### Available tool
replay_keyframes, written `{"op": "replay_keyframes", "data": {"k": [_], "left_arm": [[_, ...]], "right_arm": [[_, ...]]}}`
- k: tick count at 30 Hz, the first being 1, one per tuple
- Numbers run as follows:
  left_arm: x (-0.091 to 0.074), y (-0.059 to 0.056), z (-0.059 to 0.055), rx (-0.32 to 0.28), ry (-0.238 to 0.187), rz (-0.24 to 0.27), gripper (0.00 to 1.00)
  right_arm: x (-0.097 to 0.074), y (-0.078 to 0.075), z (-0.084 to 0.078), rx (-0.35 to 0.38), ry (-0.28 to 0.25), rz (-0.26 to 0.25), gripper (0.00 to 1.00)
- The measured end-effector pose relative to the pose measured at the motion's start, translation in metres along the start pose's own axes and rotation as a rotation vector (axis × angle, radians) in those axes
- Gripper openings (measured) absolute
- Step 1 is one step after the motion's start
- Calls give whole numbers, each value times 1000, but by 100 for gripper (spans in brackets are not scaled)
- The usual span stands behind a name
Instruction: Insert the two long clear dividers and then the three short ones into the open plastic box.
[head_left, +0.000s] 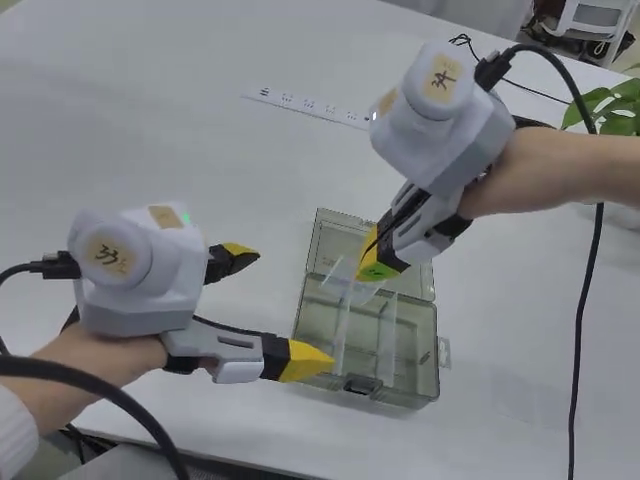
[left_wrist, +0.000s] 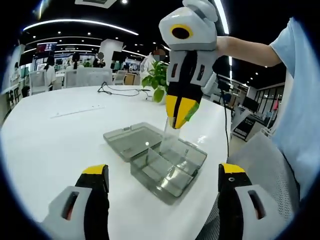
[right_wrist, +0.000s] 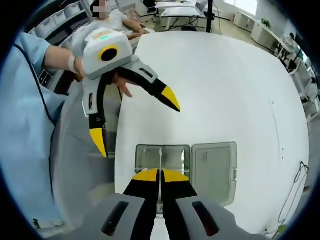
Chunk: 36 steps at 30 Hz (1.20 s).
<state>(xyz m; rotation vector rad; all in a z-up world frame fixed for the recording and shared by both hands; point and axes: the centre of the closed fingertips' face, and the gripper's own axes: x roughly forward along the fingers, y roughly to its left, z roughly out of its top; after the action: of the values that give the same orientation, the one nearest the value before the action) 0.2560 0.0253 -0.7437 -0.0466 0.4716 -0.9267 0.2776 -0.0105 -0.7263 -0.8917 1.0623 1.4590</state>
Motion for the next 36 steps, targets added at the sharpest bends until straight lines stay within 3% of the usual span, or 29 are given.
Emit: {"op": "replay_keyframes", "data": {"k": [5, 14, 19, 22, 36], "left_arm": [[1, 0, -3, -6, 7, 7, 100], [-1, -2, -9, -20, 11, 0, 100], [-3, -1, -13, -30, 14, 4, 100], [-2, -1, -13, -31, 15, 3, 99], [1, -5, -16, -40, 20, -9, 95]], "right_arm": [[7, -1, 5, 5, -8, 8, 2], [32, -3, 1, 24, -3, 19, 2], [38, -7, -4, 35, -1, 2, 2], [39, -3, -4, 60, -8, 19, 2], [44, -3, -6, 43, 3, 8, 2]]}}
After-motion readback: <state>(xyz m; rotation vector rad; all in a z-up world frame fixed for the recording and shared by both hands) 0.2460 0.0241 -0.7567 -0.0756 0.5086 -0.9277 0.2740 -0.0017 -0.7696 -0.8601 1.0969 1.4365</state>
